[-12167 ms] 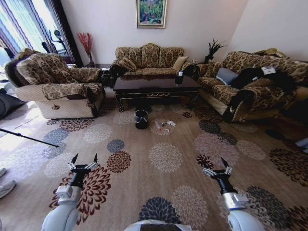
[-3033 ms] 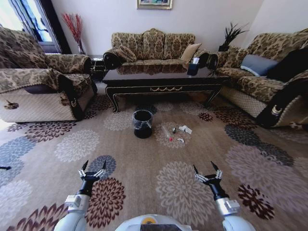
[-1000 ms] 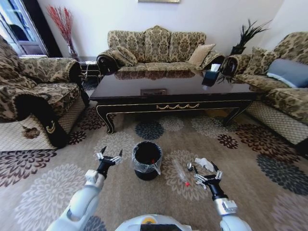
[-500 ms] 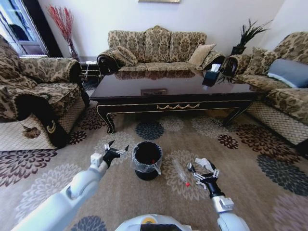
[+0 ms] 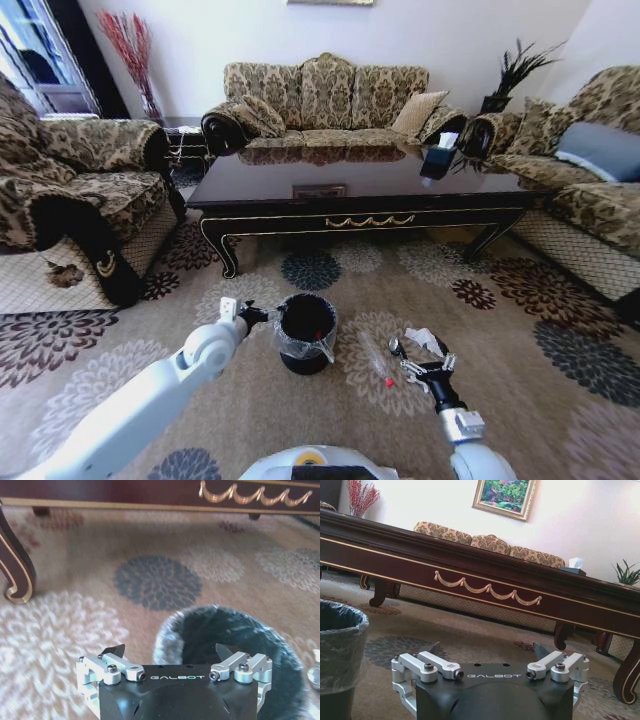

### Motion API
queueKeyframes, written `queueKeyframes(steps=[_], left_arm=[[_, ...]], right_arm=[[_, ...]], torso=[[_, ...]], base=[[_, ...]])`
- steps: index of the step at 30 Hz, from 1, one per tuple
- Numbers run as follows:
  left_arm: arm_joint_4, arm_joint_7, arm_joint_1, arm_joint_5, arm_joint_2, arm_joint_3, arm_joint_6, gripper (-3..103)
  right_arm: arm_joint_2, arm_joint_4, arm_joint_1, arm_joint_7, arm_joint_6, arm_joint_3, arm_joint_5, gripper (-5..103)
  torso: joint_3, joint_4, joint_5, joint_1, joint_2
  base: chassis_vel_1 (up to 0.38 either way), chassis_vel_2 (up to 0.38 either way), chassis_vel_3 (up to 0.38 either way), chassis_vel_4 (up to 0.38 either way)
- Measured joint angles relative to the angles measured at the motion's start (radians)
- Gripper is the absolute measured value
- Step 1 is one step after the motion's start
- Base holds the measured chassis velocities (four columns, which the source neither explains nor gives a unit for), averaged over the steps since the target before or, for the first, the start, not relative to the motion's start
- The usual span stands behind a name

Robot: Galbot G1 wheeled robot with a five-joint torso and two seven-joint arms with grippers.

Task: Move to the front of the table and pick up the trash from the floor, then place it into the trash bin.

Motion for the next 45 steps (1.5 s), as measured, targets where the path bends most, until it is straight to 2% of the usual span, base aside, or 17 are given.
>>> queueKeyframes(steps=[1, 3, 5, 8, 15, 28, 29, 39, 41, 42, 43, 44, 45], left_arm=[[0.003, -0.017, -0.006, -0.023, -0.009, 0.003, 0.011, 100], [0.025, -0.093, -0.027, -0.105, -0.049, 0.018, 0.041, 100], [0.027, -0.100, -0.029, -0.113, -0.053, 0.018, 0.042, 100], [0.048, -0.167, -0.032, -0.184, -0.080, 0.018, 0.050, 100], [0.089, -0.218, -0.046, -0.273, -0.100, 0.005, 0.065, 100], [0.209, -0.302, -0.110, -0.358, -0.181, 0.050, 0.089, 100], [0.223, -0.315, -0.113, -0.368, -0.190, 0.053, 0.094, 103], [0.310, -0.394, -0.145, -0.427, -0.238, 0.057, 0.107, 97], [0.317, -0.399, -0.146, -0.427, -0.242, 0.057, 0.107, 94], [0.321, -0.402, -0.146, -0.427, -0.244, 0.057, 0.107, 89], [0.324, -0.403, -0.146, -0.427, -0.245, 0.058, 0.107, 89], [0.330, -0.408, -0.147, -0.425, -0.248, 0.060, 0.106, 84], [0.330, -0.408, -0.147, -0.425, -0.248, 0.060, 0.106, 84]], right_arm=[[0.000, -0.001, 0.001, 0.001, 0.000, 0.000, 0.000, 100], [-0.001, -0.003, 0.005, 0.003, -0.001, -0.001, -0.001, 100], [0.000, -0.004, 0.005, 0.004, -0.001, -0.001, -0.001, 100], [0.000, -0.009, 0.004, 0.008, -0.001, 0.002, -0.002, 100], [0.000, -0.017, 0.005, 0.012, -0.001, 0.001, -0.003, 100], [0.015, -0.017, 0.002, 0.016, -0.005, -0.005, -0.010, 100], [0.018, -0.017, 0.000, 0.017, -0.005, -0.006, -0.011, 100], [0.027, -0.025, -0.001, 0.019, -0.002, -0.015, -0.018, 100], [0.027, -0.026, -0.001, 0.019, -0.001, -0.016, -0.019, 100], [0.028, -0.026, -0.001, 0.019, -0.001, -0.016, -0.019, 100], [0.028, -0.027, -0.002, 0.019, -0.001, -0.016, -0.020, 100], [0.030, -0.028, -0.002, 0.019, 0.000, -0.017, -0.022, 100], [0.030, -0.028, -0.002, 0.019, 0.000, -0.017, -0.022, 100]], torso=[[0.000, 0.0000, 0.0002, 0.000, 0.000], [0.000, -0.0001, -0.0001, 0.000, 0.000], [0.000, -0.0001, -0.0001, 0.000, 0.000], [0.000, 0.0000, -0.0001, 0.000, 0.000], [0.000, 0.0000, 0.0000, 0.000, 0.000], [0.000, -0.0001, 0.0000, 0.000, 0.000], [0.000, -0.0001, -0.0001, 0.000, 0.000], [0.000, 0.0000, -0.0001, 0.000, 0.000], [0.000, 0.0000, -0.0001, 0.000, 0.000], [0.000, 0.0000, -0.0001, 0.000, 0.000], [0.000, 0.0000, -0.0001, 0.000, 0.000], [0.000, 0.0000, -0.0001, 0.000, 0.000], [0.000, 0.0000, -0.0001, 0.000, 0.000]], base=[[0.000, 0.000, 0.000, 0.000], [0.000, 0.000, 0.000, 0.000], [0.000, 0.000, 0.000, 0.000], [0.000, 0.000, 0.000, 0.000], [0.000, 0.000, 0.000, 0.000], [0.000, 0.000, 0.000, 0.000], [0.000, 0.000, 0.000, 0.000], [0.000, 0.000, 0.000, 0.000], [0.000, 0.000, 0.000, 0.000], [0.000, 0.000, 0.000, 0.000], [0.000, 0.000, 0.000, 0.000], [0.000, 0.000, 0.000, 0.000], [0.000, 0.000, 0.000, 0.000]])
